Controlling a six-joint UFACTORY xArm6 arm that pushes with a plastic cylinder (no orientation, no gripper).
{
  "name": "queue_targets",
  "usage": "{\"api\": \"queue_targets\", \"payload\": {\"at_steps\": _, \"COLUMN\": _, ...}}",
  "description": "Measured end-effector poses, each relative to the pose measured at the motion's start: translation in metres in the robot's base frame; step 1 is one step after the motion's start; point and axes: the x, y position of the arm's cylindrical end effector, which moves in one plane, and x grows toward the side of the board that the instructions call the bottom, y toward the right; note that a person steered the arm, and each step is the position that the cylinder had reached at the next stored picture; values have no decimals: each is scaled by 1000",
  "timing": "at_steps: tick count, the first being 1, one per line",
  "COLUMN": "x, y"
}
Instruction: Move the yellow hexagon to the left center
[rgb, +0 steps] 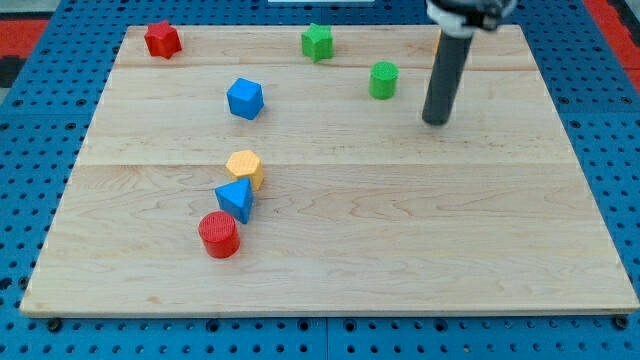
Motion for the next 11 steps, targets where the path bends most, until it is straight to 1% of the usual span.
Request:
{"api": "queue_targets", "payload": {"at_steps": 1, "x": 62, "y": -77}}
{"api": "queue_targets", "payload": {"at_steps": 2, "x": 76, "y": -201}}
{"api": "queue_targets", "payload": {"at_steps": 3, "x": 46, "y": -262}}
{"api": "queue_targets", "payload": {"at_steps": 4, "x": 38, "y": -285}}
{"api": "queue_targets", "payload": {"at_steps": 5, "x": 47, "y": -249}}
{"api": "queue_targets", "payload": {"at_steps": 6, "x": 9, "y": -247}}
{"api": "queue_targets", "payload": {"at_steps": 7, "x": 2, "y": -212}}
{"api": "queue_targets", "payload": {"at_steps": 8, "x": -20, "y": -204}}
{"api": "queue_targets", "payload": {"at_steps": 9, "x": -27, "y": -254}}
{"api": "queue_targets", "payload": {"at_steps": 11, "x": -74, "y": -305}}
